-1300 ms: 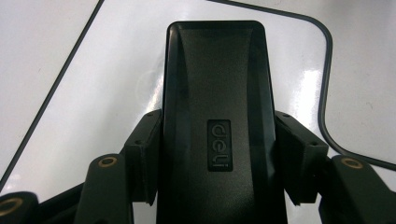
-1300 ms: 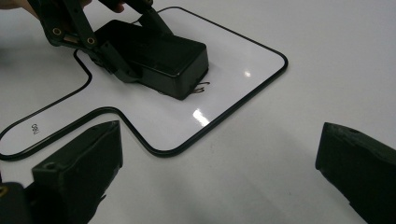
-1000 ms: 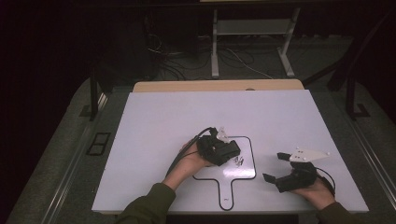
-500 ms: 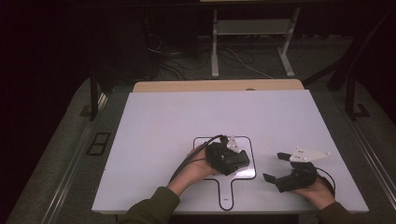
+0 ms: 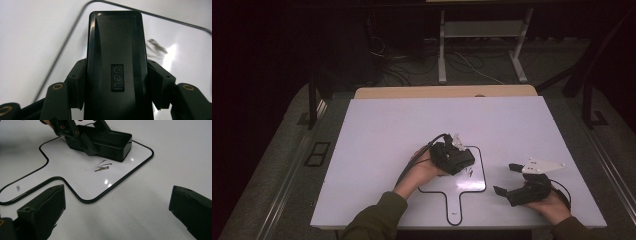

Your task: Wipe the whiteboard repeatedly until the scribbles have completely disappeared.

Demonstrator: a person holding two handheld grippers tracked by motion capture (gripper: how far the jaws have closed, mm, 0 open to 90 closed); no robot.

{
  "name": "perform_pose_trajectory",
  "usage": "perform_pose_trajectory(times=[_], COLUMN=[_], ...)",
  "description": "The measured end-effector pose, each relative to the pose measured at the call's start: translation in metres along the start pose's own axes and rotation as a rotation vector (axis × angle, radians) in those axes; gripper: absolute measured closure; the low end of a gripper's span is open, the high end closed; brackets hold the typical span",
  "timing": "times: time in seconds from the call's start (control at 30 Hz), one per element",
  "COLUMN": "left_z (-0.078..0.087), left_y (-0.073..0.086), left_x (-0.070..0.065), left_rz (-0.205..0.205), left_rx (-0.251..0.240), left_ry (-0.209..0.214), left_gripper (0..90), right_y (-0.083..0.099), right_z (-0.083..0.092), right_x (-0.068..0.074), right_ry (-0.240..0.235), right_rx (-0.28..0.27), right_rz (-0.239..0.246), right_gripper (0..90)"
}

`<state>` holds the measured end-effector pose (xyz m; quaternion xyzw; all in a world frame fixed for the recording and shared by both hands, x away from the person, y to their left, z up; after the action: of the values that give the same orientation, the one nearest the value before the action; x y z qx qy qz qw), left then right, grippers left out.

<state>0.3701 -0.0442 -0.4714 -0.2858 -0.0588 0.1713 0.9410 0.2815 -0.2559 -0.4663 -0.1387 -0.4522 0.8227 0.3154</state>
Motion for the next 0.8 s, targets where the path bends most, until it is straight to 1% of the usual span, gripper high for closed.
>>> perform_pose_trajectory(times=[0.1,0.13,0.17,0.2,0.23,0.27,0.33,0.43,0.47,0.5,0.57,0.7,0.73,0.77,0.8], left_z=[-0.001,-0.002,-0.001,-0.002,-0.002,-0.003,-0.004,-0.005,-0.006,-0.005,-0.006,-0.005,-0.005,-0.005,-0.005], left_y=[-0.002,-0.003,-0.003,-0.004,-0.005,-0.005,-0.006,-0.008,-0.008,-0.008,-0.008,-0.008,-0.008,-0.007,-0.008], left_x=[-0.015,-0.023,-0.028,-0.034,-0.037,-0.038,-0.034,-0.021,-0.017,-0.012,-0.004,0.012,0.015,0.017,0.016], left_rz=[-0.033,-0.022,-0.039,-0.046,-0.058,-0.06,-0.052,-0.049,-0.038,-0.036,-0.014,0.016,0.022,0.017,0.017], left_rx=[0.006,0.002,0.016,0.008,0.013,0.015,0.012,0.003,0.0,0.004,0.002,0.005,0.004,0.01,0.011], left_ry=[0.025,0.043,0.057,0.064,0.066,0.066,0.075,0.044,0.036,0.03,0.017,-0.02,-0.02,-0.02,-0.023], left_gripper=[39.2,39.1,39.1,39.1,39.1,39.1,39.1,39.2,39.2,39.2,39.2,39.2,39.2,39.2,39.1], right_y=[0.0,0.0,0.0,0.0,0.0,0.0,0.0,0.0,0.0,0.0,0.0,0.0,0.0,0.0,0.0], right_z=[0.0,0.0,0.0,0.0,0.0,0.0,0.0,0.0,0.0,0.0,0.0,0.0,0.0,0.0,0.0], right_x=[0.0,0.0,0.0,0.0,0.0,0.0,0.0,0.0,0.0,0.0,0.0,0.0,0.0,0.0,0.0], right_ry=[-0.001,-0.001,0.0,0.001,0.0,0.0,0.0,0.0,-0.001,0.0,0.001,0.0,0.0,0.0,0.001], right_rx=[0.002,0.001,0.0,0.0,0.0,0.0,-0.001,0.0,-0.001,-0.001,-0.003,-0.003,-0.003,-0.003,-0.003], right_rz=[-0.002,0.0,0.002,0.002,-0.001,-0.002,-0.002,-0.002,-0.003,-0.004,-0.003,-0.002,-0.003,-0.004,-0.004], right_gripper=[0.0,0.0,0.0,0.0,0.0,0.0,0.0,0.0,0.0,0.0,0.0,0.0,0.0,0.0,0.0])
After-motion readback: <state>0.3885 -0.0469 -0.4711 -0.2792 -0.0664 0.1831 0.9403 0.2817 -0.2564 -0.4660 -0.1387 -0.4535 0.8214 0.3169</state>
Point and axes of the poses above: each handheld gripper's, and its own axes: z roughly backward along the jaws, y roughly out of its underside, x roughly to its left, the point moved 5 cm from there along -z, roughly forward along the jaws, and after that the axes turned 4 degrees about z, right-handed, at the moved point
